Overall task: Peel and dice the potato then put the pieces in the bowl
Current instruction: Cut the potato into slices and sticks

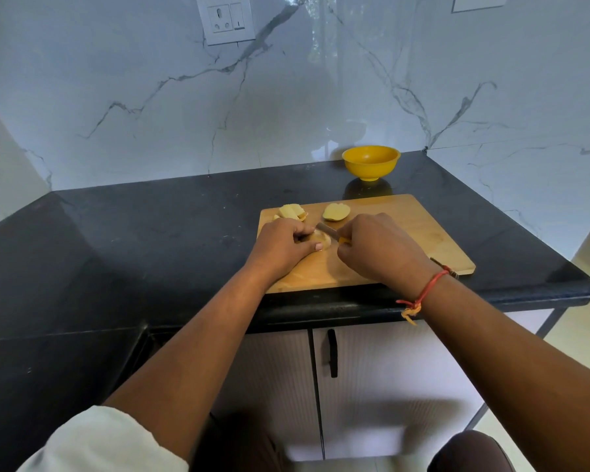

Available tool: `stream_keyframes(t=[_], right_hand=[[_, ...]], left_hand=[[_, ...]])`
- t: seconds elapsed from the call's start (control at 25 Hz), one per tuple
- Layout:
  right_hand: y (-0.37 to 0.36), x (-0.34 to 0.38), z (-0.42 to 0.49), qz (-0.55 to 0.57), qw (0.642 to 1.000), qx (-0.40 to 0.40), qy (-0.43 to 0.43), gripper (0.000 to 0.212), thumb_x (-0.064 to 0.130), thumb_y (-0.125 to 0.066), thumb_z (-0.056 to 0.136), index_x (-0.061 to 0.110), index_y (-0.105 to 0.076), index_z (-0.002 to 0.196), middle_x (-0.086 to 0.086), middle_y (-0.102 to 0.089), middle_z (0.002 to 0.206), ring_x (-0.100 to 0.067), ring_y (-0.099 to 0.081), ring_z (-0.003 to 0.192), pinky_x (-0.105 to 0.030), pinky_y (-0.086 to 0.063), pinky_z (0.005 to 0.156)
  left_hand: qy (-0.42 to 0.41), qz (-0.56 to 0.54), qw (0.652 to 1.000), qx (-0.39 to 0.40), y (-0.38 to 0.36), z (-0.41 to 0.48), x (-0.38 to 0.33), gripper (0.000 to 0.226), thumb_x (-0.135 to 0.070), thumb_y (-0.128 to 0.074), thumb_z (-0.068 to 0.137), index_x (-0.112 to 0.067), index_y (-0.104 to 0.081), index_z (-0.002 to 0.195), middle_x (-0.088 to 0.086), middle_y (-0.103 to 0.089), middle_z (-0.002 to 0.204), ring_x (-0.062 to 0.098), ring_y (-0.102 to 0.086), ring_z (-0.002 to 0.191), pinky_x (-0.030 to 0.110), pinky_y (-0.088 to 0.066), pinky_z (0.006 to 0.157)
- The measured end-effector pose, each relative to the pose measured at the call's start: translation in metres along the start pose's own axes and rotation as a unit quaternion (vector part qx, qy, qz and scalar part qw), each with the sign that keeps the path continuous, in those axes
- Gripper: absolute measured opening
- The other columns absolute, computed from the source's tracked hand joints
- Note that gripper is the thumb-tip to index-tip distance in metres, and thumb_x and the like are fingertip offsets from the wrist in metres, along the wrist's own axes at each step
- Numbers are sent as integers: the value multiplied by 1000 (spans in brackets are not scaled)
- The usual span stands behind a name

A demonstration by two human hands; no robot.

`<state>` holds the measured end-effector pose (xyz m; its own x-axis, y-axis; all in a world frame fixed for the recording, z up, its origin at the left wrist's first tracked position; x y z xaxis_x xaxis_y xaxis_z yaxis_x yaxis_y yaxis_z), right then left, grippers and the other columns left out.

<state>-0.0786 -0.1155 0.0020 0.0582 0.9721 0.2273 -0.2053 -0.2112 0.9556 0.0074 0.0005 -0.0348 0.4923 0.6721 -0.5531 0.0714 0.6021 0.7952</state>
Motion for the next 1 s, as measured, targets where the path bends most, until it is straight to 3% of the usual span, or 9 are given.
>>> stream_keyframes(t=[0.56,0.76,1.0], right_hand=[[-2,20,-22,-31,999,38,2,29,23,-49,102,12,-67,122,-4,-65,100,-16,-60,92,-31,-52,91],[-7,11,-40,-22,997,68,-9,32,22,-49,102,19,-64,130,3,-55,82,-12,-53,77,-27,-52,81],[-9,2,-54,-50,995,83,-8,40,23,-47,104,28,-51,144,0,-60,91,-16,-59,90,-34,-57,87]], left_hand=[[7,10,1000,-20,1,-1,-2,41,-32,-74,87,-16,-69,124,1,-69,122,12,-62,111,20,-42,88],[11,3,1000,-16,0,0,2,42,-33,-75,86,-17,-68,124,-1,-69,122,11,-61,110,21,-45,89],[11,-1,1000,-14,1,-2,2,43,-34,-75,87,-19,-67,126,-3,-68,124,9,-60,111,18,-42,87]])
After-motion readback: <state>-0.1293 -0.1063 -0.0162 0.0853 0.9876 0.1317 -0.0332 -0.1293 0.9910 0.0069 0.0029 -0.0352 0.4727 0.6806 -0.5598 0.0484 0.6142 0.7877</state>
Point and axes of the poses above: each hand's wrist, its own z-axis towards the middle knuckle, its own y-axis out of the back of the hand, x = y × z, the point moved 10 cm from there along z, towards the middle knuckle
